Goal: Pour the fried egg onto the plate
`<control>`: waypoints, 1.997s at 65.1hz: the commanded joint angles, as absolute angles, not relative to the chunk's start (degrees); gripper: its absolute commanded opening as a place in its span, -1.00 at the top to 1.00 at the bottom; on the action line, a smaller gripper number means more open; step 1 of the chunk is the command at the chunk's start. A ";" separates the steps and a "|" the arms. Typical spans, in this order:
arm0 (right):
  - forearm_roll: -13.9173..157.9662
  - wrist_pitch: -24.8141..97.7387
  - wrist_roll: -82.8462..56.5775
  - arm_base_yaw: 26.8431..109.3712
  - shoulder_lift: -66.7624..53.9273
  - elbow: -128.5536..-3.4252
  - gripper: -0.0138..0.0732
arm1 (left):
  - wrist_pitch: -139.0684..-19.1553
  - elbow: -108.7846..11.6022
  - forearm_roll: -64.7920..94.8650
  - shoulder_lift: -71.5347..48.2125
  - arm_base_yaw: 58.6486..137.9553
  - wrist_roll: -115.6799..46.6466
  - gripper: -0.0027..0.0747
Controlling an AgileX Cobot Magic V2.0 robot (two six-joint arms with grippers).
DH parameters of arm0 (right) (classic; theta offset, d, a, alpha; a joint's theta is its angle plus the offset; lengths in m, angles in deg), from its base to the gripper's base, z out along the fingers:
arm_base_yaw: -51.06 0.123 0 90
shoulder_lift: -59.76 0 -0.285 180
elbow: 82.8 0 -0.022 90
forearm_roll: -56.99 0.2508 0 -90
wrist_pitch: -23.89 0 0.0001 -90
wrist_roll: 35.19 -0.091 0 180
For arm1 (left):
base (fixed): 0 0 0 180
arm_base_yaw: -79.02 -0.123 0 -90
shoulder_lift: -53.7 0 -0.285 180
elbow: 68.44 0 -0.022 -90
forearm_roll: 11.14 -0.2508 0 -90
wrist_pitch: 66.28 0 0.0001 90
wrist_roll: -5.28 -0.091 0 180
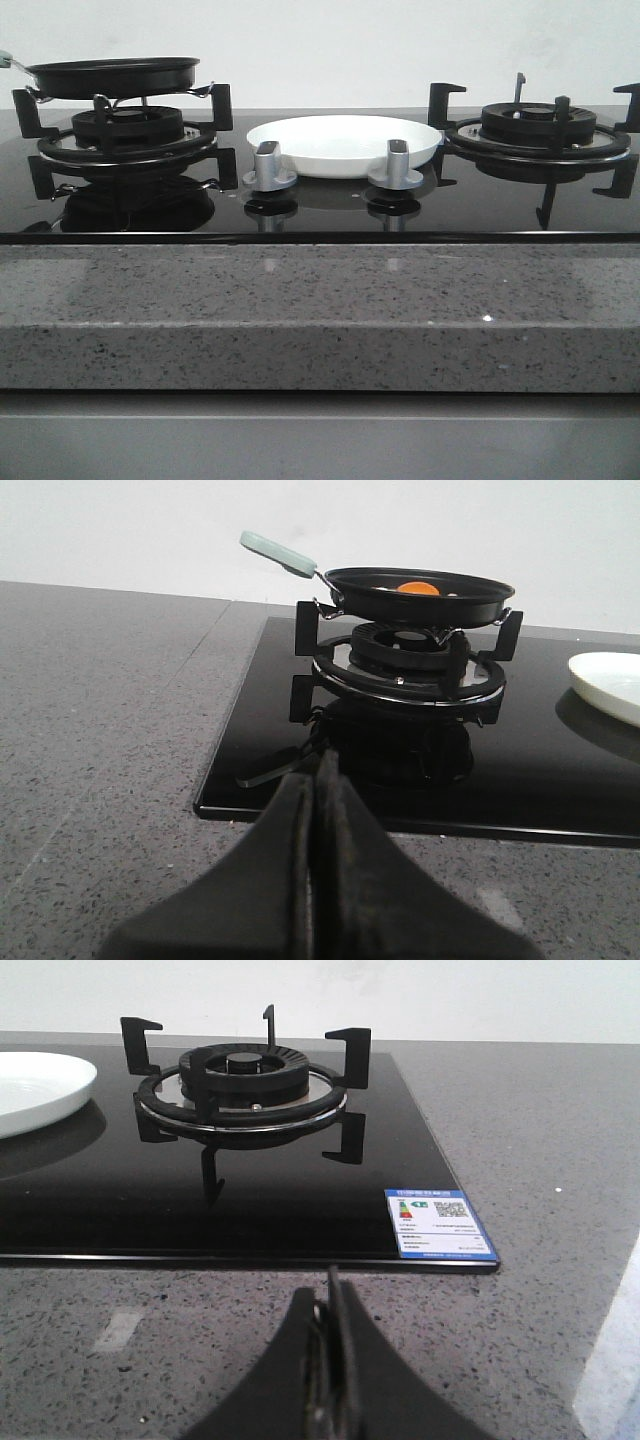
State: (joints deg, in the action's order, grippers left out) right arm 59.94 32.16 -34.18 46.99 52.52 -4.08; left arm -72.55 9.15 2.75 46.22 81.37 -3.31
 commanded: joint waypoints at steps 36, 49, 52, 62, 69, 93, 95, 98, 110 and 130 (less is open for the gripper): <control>59.98 27.49 -33.74 46.57 53.66 -4.24 0.84 | -67.78 9.51 3.38 47.18 81.41 -2.90 0.98; 59.98 27.49 -33.74 46.57 53.66 -4.24 0.84 | -67.78 9.51 3.38 47.18 81.41 -2.90 0.98; 59.98 27.49 -33.74 46.57 53.66 -4.24 0.84 | -67.78 9.51 3.38 47.18 81.41 -2.90 0.98; 59.98 27.49 -33.74 46.57 53.66 -4.24 0.84 | -67.78 9.51 3.38 47.18 81.41 -2.90 0.98; 59.98 27.49 -33.74 46.57 53.66 -4.24 0.84 | -67.78 9.51 3.38 47.18 81.41 -2.90 0.98; 60.04 27.22 -33.74 46.57 53.68 -4.24 0.84 | -67.57 9.51 3.38 47.18 81.41 -2.90 0.98; 60.18 27.15 -33.74 46.57 53.68 -4.24 0.84 | -67.42 9.51 3.38 47.18 81.41 -2.90 0.98; 60.25 26.73 -33.74 46.57 53.68 -4.29 0.84 | -66.79 9.51 3.38 47.18 81.41 -2.90 0.98; 60.25 25.46 -33.74 46.65 53.68 -7.83 0.84 | -64.07 4.55 2.72 47.06 81.41 -2.90 0.98; 60.19 40.12 -33.74 46.65 44.69 -32.28 0.84 | -76.74 -19.44 -5.08 29.74 81.41 -2.90 0.98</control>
State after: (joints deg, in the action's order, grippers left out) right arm 60.04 40.09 -34.18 46.99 49.34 -25.35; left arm -76.92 -12.90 -4.04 36.88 81.37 -3.31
